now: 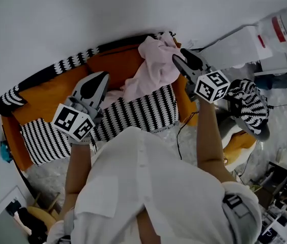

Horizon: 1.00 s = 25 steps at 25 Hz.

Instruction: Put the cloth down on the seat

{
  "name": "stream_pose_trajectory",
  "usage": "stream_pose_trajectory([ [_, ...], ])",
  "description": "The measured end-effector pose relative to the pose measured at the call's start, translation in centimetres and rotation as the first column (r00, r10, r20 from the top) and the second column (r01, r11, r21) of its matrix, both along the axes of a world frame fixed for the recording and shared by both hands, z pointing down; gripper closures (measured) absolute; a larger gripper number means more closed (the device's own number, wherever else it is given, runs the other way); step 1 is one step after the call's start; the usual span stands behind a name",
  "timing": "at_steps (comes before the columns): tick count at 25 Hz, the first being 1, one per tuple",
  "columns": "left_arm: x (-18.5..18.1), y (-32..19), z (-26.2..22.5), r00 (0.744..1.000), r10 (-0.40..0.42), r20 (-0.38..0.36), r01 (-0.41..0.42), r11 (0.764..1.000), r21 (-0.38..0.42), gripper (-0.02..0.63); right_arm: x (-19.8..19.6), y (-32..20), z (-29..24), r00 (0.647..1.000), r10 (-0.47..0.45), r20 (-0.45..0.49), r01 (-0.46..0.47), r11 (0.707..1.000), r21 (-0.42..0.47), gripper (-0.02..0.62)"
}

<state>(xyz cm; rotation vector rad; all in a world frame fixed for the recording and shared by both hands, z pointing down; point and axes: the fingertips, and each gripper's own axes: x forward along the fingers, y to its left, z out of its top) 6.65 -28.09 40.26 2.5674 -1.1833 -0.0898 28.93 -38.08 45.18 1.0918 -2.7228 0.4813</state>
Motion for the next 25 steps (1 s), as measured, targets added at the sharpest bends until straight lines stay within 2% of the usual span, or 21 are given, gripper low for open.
stream_pose_trajectory([
  [5,-0.2,1.1,-0.6,1.0,-0.001,0.001,0.001,1.0,0.011,0.589,1.0,4.9,-0.3,0.982,0.105,0.158,-0.108,0.994,0.013,0.403],
  [9,-0.4,2.0,-1.1,1.0,-0.007,-0.005,0.007,1.0,0.019,0.589,0.3,8.0,-0.9,0.971,0.106,0.215,-0.11,0.994,0.003,0.416],
  [13,-0.7,3.0,-1.5,1.0,-0.013,-0.005,0.013,1.0,0.028,0.589,-0.7,10.4,-1.3,0.975,0.083,0.207,-0.094,0.995,0.043,0.474],
  [16,-1.2,3.6,-1.9,1.0,-0.02,-0.006,0.021,0.999,0.037,0.589,-0.3,11.1,-1.8,0.98,0.112,0.165,-0.128,0.987,0.094,0.575],
  [25,-2.4,4.3,-2.2,0.999,-0.048,-0.004,0.049,0.998,0.043,0.589,0.4,10.9,-1.7,0.989,0.133,0.064,-0.14,0.982,0.124,0.586],
])
